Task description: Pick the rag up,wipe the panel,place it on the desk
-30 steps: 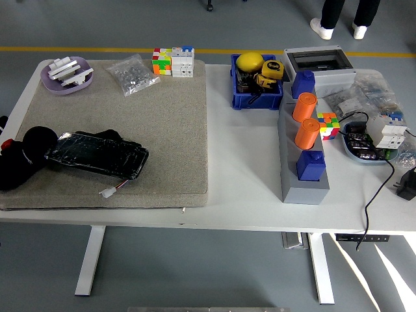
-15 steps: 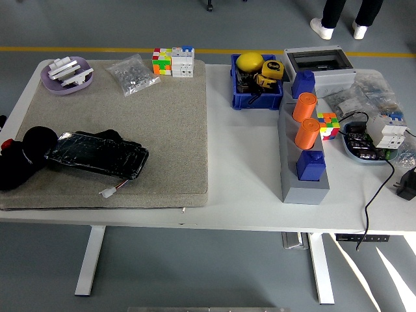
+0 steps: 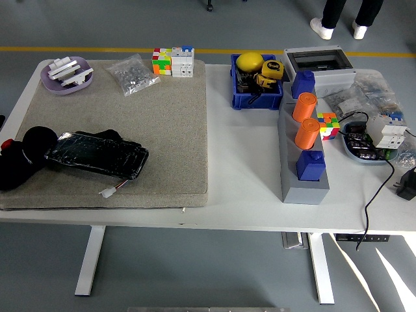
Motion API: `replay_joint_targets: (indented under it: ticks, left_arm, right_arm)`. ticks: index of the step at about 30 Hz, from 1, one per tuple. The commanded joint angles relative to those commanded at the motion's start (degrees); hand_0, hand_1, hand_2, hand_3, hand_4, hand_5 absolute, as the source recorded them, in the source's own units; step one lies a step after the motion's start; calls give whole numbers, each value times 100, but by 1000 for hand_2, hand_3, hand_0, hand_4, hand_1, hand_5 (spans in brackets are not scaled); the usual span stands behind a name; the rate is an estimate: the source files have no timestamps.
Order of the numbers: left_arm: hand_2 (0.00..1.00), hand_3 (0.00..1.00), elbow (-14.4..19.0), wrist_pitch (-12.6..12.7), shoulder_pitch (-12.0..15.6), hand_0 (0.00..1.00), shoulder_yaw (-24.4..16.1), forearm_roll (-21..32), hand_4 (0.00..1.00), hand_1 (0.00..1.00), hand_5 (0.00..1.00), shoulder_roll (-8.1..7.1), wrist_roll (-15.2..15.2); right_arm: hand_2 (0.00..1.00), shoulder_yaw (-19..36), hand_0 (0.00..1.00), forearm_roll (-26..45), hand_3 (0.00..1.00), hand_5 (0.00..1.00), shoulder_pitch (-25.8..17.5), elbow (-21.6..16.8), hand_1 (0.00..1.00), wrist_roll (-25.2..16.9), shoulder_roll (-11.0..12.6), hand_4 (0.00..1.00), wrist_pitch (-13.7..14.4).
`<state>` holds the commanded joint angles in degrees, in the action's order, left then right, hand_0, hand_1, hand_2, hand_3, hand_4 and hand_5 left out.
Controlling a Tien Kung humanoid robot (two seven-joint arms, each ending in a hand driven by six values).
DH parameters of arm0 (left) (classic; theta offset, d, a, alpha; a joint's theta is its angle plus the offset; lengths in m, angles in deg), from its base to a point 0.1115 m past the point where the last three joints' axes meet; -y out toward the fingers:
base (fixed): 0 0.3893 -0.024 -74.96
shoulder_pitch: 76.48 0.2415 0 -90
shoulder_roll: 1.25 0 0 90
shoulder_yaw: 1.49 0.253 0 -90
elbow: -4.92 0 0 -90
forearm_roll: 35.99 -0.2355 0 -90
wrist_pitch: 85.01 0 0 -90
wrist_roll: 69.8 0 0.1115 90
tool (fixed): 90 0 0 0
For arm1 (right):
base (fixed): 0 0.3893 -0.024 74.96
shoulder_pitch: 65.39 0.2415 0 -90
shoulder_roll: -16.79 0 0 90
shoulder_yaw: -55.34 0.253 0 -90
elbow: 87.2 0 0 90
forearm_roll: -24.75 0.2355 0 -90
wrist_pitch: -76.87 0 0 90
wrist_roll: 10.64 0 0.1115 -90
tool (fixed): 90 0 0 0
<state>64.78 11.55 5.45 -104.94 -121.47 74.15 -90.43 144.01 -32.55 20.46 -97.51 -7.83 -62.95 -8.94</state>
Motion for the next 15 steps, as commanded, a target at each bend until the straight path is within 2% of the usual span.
replay_joint_targets:
  ticks: [7, 15]
  left_arm:
    - [607, 570, 126, 16, 14, 674, 65, -221, 873, 646, 199, -7, 37]
    - [611, 570, -25, 15, -60, 680, 153, -217, 867, 654, 198, -18, 25]
  right_arm:
    - [674, -185, 770, 158, 565, 466, -51, -28, 621, 5, 16, 971, -28]
    - [674, 39, 771, -14, 565, 465, -71, 0, 622, 23, -12, 970, -16]
